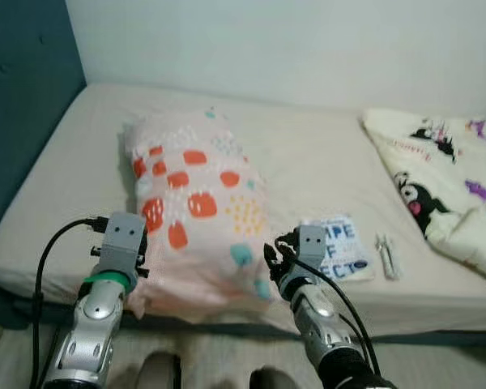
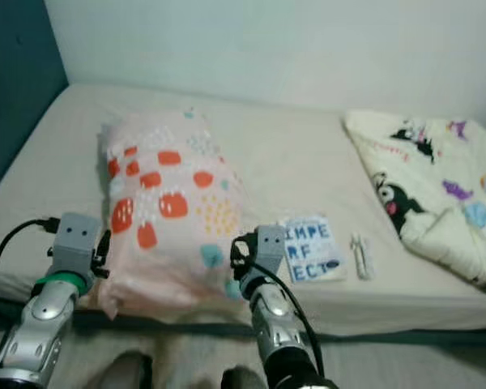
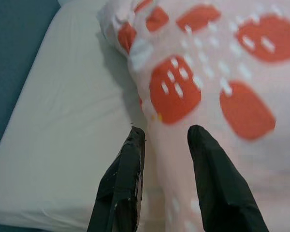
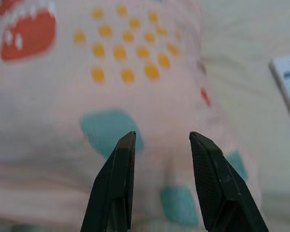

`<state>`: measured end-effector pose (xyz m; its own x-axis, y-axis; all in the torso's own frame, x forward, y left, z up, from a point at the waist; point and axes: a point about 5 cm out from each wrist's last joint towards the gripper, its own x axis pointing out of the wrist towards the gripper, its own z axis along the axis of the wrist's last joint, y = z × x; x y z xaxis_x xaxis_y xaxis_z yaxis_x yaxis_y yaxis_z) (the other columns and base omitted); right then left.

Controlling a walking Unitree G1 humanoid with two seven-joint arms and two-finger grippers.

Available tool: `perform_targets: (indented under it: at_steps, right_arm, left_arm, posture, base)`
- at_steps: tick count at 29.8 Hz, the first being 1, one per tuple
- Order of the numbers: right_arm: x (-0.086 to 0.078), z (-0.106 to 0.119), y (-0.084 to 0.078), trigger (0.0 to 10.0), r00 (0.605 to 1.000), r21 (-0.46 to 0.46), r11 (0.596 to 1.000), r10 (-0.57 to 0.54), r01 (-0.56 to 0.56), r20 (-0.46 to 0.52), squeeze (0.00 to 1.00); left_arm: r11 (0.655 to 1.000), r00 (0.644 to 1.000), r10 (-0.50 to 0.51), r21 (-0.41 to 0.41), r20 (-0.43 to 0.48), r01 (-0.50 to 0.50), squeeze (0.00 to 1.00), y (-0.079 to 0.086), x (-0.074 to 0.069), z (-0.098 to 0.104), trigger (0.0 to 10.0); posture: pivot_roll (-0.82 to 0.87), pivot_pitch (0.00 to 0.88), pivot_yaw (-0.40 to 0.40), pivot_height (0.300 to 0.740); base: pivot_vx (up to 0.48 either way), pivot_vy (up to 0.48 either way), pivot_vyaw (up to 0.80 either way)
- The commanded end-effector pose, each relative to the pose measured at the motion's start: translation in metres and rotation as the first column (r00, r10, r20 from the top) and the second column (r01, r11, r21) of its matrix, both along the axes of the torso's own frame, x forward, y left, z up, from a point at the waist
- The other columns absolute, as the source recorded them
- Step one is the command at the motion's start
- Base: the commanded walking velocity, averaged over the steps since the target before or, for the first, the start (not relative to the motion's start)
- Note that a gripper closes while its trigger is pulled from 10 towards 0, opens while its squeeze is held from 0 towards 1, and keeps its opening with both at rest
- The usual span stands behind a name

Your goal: Clean up the room

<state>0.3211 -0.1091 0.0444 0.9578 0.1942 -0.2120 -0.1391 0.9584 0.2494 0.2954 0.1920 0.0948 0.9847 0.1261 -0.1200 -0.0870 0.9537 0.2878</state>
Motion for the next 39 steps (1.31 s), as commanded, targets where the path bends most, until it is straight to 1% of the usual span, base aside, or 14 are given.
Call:
perform_targets:
  at_steps: [1, 9, 15, 18, 19, 21, 25, 29, 33, 35, 36, 37, 38, 39]
  right_arm:
    - [-0.001, -0.002, 0.0, 10.0, 1.0, 0.012, 1.0, 0.001, 0.0, -0.013, 0.0]
    - [0.0, 0.0, 0.002, 10.0, 1.0, 0.023, 1.0, 0.007, -0.007, 0.001, 0.0]
    - [0.003, 0.005, 0.002, 10.0, 1.0, 0.048, 0.999, -0.008, 0.007, 0.023, 0.0]
    - [0.007, 0.012, 0.003, 10.0, 0.998, 0.099, 0.995, -0.028, 0.023, 0.053, 0.0]
    - [0.007, 0.012, 0.003, 10.0, 0.998, 0.099, 0.995, -0.028, 0.023, 0.053, 0.0]
    - [0.01, 0.018, 0.004, 10.0, 0.997, 0.137, 0.99, -0.037, 0.026, 0.075, 0.0]
    - [0.015, 0.024, 0.005, 10.0, 0.995, 0.174, 0.984, -0.044, 0.027, 0.095, 0.0]
    - [0.023, 0.034, 0.008, 10.0, 0.993, 0.219, 0.976, -0.039, 0.013, 0.113, 0.0]
    - [0.027, 0.038, 0.017, 10.0, 0.995, 0.226, 0.973, 0.023, -0.045, 0.1, 0.0]
    - [0.029, 0.039, 0.022, 10.0, 0.995, 0.247, 0.966, 0.05, -0.071, 0.091, 0.0]
    - [0.03, 0.04, 0.023, 10.0, 0.995, 0.26, 0.963, 0.052, -0.073, 0.085, 0.37]
    - [0.03, 0.04, 0.023, 10.0, 0.995, 0.26, 0.963, 0.052, -0.073, 0.085, 0.37]
    - [0.033, 0.042, 0.026, 10.0, 0.996, 0.29, 0.954, 0.058, -0.077, 0.073, 1.0]
    - [0.034, 0.043, 0.026, 10.0, 0.996, 0.297, 0.952, 0.059, -0.077, 0.071, 1.0]
  left_arm:
    - [1.0, 1.0, 0.006, 0.018, 0.005, -0.006, 0.0, 0.001, -0.001, 0.0, 10.0]
    - [0.999, 0.999, 0.028, 0.028, 0.025, -0.029, 0.0, 0.007, -0.002, 0.002, 10.0]
    - [0.999, 0.999, 0.027, 0.029, 0.026, -0.027, 0.0, 0.006, -0.005, 0.001, 10.0]
    - [0.999, 0.999, 0.019, 0.04, 0.041, -0.021, 0.0, 0.006, -0.005, 0.002, 10.0]
    - [0.999, 0.999, 0.019, 0.04, 0.041, -0.021, 0.0, 0.006, -0.005, 0.002, 10.0]
    - [0.999, 0.997, 0.022, 0.043, 0.068, -0.025, 0.0, 0.007, -0.004, 0.006, 10.0]
    - [0.998, 0.994, 0.033, 0.048, 0.099, -0.038, 0.0, 0.01, -0.004, 0.011, 10.0]
    - [0.997, 0.985, 0.061, 0.045, 0.163, -0.069, 0.0, 0.018, -0.005, 0.022, 10.0]
    - [0.995, 0.979, 0.052, 0.072, 0.199, -0.068, 0.0, 0.021, -0.009, 0.026, 10.0]
    - [0.993, 0.972, 0.049, 0.096, 0.232, -0.073, 0.0, 0.023, -0.01, 0.032, 10.0]
    - [0.994, 0.966, 0.041, 0.09, 0.254, -0.066, 0.0, 0.022, -0.011, 0.036, 10.0]
    - [0.994, 0.966, 0.041, 0.09, 0.254, -0.066, 0.0, 0.022, -0.011, 0.036, 10.0]
    - [0.997, 0.959, 0.013, 0.068, 0.285, -0.033, 0.0, 0.018, -0.013, 0.042, 10.0]
    - [0.998, 0.957, 0.005, 0.062, 0.291, -0.024, 0.0, 0.018, -0.014, 0.044, 10.0]
  posture:
    - [0.12, 0.0, -0.033, 0.617]
    - [0.13, 0.0, -0.037, 0.587]
    - [0.13, 0.0, -0.037, 0.587]
    - [0.13, 0.0, -0.037, 0.587]
    - [0.13, 0.0, -0.037, 0.587]
    - [0.13, 0.0, -0.039, 0.587]
    - [0.13, 0.0, -0.04, 0.587]
    - [0.14, 0.0, -0.045, 0.587]
    - [0.14, 0.0, -0.048, 0.587]
    - [0.14, 0.0, -0.052, 0.587]
    - [0.15, 0.0, -0.056, 0.587]
    - [0.15, 0.0, -0.056, 0.587]
    - [0.15, 0.002, -0.059, 0.587]
    - [0.15, 0.002, -0.059, 0.587]
  base:
    - [0.0, 0.0, 0.0]
    - [0.0, 0.0, 0.0]
    - [0.0, 0.0, 0.0]
    - [0.0, 0.0, 0.0]
    - [0.0, 0.0, 0.0]
    - [0.0, 0.0, 0.0]
    - [0.0, 0.0, 0.0]
    - [0.0, 0.0, 0.0]
    - [0.0, 0.0, 0.0]
    - [0.0, 0.0, 0.0]
    - [0.0, 0.0, 0.0]
    - [0.0, 0.0, 0.0]
    - [0.0, 0.0, 0.0]
    - [0.0, 0.0, 0.0]
